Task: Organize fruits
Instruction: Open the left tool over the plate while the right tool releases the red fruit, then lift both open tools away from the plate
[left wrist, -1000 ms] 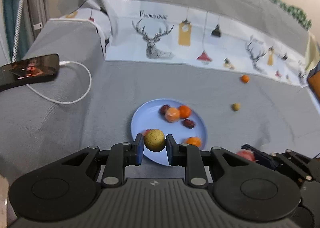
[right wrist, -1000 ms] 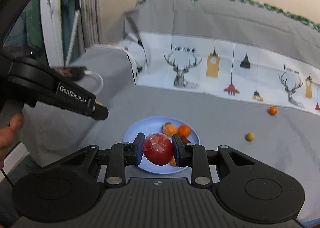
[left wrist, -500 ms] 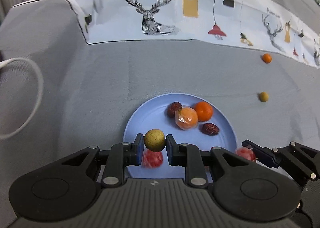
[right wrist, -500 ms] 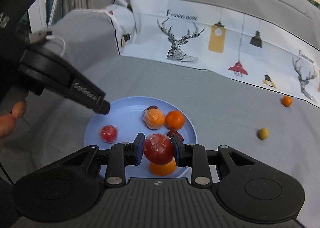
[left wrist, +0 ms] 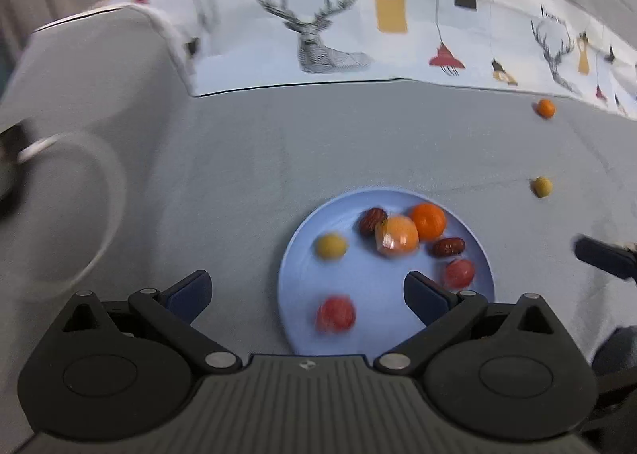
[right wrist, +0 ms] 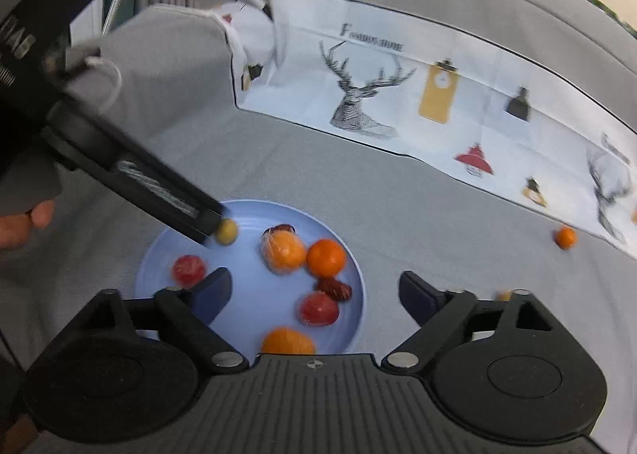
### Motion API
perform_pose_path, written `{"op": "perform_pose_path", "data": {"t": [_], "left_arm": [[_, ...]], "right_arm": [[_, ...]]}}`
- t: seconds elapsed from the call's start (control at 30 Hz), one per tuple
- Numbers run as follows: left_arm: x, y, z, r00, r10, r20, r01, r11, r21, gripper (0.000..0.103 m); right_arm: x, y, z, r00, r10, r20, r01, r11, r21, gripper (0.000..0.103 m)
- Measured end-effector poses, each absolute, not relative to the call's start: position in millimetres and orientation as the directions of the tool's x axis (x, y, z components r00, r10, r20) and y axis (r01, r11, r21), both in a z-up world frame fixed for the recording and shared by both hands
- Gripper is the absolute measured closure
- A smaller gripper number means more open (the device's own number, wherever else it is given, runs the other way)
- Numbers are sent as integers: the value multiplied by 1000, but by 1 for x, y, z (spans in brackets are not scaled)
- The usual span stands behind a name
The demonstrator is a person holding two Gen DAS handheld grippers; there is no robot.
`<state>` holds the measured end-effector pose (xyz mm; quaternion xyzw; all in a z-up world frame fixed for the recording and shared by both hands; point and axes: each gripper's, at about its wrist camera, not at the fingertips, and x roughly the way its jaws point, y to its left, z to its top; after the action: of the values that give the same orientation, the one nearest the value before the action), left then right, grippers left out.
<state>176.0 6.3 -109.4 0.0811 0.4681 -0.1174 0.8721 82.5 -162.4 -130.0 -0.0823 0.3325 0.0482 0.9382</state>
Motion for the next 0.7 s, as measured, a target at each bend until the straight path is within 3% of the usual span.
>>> {"op": "perform_pose_path", "data": {"t": [0.27, 0.7], "left_arm": [[72, 37, -75, 531, -90, -843, 207, 978, 27, 0], [-14, 6, -12, 651, -233, -722, 320, 947, -17, 0]], "right_arm": [[-29, -172, -99, 714, 154, -683, -25, 980, 196, 2], [-133, -168, -44, 882, 17, -471, 22, 997, 78, 1]]}}
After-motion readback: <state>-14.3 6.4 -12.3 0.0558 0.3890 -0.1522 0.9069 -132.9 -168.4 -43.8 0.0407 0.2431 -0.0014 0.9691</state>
